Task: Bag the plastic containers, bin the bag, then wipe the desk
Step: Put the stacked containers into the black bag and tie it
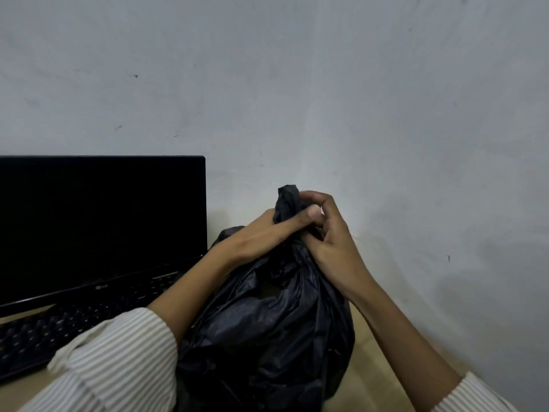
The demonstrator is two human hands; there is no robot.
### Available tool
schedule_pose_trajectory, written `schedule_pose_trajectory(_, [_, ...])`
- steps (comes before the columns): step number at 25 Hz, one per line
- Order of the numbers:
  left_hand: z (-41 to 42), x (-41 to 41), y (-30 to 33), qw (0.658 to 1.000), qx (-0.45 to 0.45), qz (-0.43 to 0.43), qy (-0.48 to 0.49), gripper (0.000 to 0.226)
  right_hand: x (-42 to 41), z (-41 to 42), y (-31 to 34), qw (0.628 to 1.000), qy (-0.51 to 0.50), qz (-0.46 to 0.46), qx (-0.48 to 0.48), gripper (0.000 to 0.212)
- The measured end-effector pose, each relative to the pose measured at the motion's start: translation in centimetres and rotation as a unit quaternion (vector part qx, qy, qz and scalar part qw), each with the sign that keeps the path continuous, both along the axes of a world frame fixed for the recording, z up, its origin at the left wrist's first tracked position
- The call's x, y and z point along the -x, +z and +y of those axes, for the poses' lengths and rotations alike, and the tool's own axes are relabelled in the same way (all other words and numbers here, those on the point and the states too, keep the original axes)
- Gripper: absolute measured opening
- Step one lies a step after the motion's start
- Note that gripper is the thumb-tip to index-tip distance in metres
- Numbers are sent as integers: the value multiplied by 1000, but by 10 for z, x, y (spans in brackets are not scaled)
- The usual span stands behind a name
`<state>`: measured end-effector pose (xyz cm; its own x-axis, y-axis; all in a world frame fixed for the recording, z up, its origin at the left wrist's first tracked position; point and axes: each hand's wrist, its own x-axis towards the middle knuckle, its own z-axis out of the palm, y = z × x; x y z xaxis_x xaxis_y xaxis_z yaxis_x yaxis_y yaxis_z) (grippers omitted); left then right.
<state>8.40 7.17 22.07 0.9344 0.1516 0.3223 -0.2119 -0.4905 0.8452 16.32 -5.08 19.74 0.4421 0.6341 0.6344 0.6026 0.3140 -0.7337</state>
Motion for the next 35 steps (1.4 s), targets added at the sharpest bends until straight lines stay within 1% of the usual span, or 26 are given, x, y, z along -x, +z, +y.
schedule_pose_trajectory(1, [1,-2,0,999,10,-9,29,47,-1,1,-2,1000,-23,-16,2,44])
schedule_pose_trajectory(2, [1,-3,-2,998,27,-30,52,45,-1,2,-4,999,-41,-9,-4,44])
schedule_pose_trajectory(3, [1,-3,-5,995,53,-52,60,43,-1,3,-4,998,-56,32,-18,42])
schedule_pose_trajectory(4, [1,-3,-6,994,78,-63,54,41,-2,4,-4,993,-61,99,-28,40])
schedule_pose_trajectory(6, [-3,-2,-6,992,109,-59,23,41,-5,5,1,973,-14,230,1,38])
schedule_pose_trajectory(7, [-4,-2,-5,993,108,-56,11,40,-7,5,2,963,16,267,21,37])
schedule_pose_trajectory(8, [-4,-3,-5,994,93,-53,11,40,-8,6,3,960,30,278,22,33])
schedule_pose_trajectory(9, [-3,-5,-4,995,74,-54,26,42,-9,8,2,965,14,260,3,27])
schedule_pose_trajectory(11, [4,-10,-5,995,37,-47,76,56,-9,10,-1,977,-64,192,-61,19])
schedule_pose_trajectory(12, [6,-12,-6,995,33,-37,88,58,-8,10,-3,977,-87,170,-92,16])
schedule_pose_trajectory(14, [11,-14,-4,995,38,-12,92,58,-6,8,-4,979,-77,135,-135,12])
schedule_pose_trajectory(16, [18,-16,1,995,-20,10,99,54,-4,3,-6,988,-42,71,-127,14])
schedule_pose_trajectory(17, [20,-17,2,995,-46,16,89,48,-2,0,-7,993,-27,26,-108,15])
schedule_pose_trajectory(18, [23,-18,3,996,-48,21,67,42,-2,-4,-7,996,-18,-29,-82,16])
schedule_pose_trajectory(20, [22,-18,6,998,22,44,25,43,0,-7,-5,991,-30,-126,-25,17])
schedule_pose_trajectory(22, [17,-17,10,996,79,41,21,45,1,-9,-3,989,-65,-135,3,12])
schedule_pose_trajectory(24, [13,-16,14,996,82,20,39,40,0,-7,-1,988,-105,-107,27,6])
schedule_pose_trajectory(26, [13,-15,14,999,23,-7,44,35,-3,-3,0,985,-143,-71,66,30])
schedule_pose_trajectory(27, [14,-14,13,999,-13,-24,45,34,-4,-2,3,981,-162,-61,86,39])
schedule_pose_trajectory(28, [15,-13,11,996,-56,-41,55,33,-6,-2,7,976,-178,-66,110,42])
schedule_pose_trajectory(29, [16,-12,10,990,-104,-52,75,31,-8,-3,10,968,-192,-87,136,38])
schedule_pose_trajectory(31, [14,-8,8,969,-207,-73,110,23,-11,-2,14,941,-239,-157,181,24])
schedule_pose_trajectory(32, [12,-6,7,962,-230,-88,116,20,-9,0,15,920,-280,-191,197,19])
schedule_pose_trajectory(33, [10,-5,6,961,-228,-107,118,19,-7,2,15,895,-325,-217,216,17])
schedule_pose_trajectory(34, [8,-4,4,962,-212,-124,119,20,-4,5,13,871,-359,-234,240,17])
schedule_pose_trajectory(35, [7,-4,2,964,-195,-138,121,21,-1,8,12,857,-378,-237,257,17])
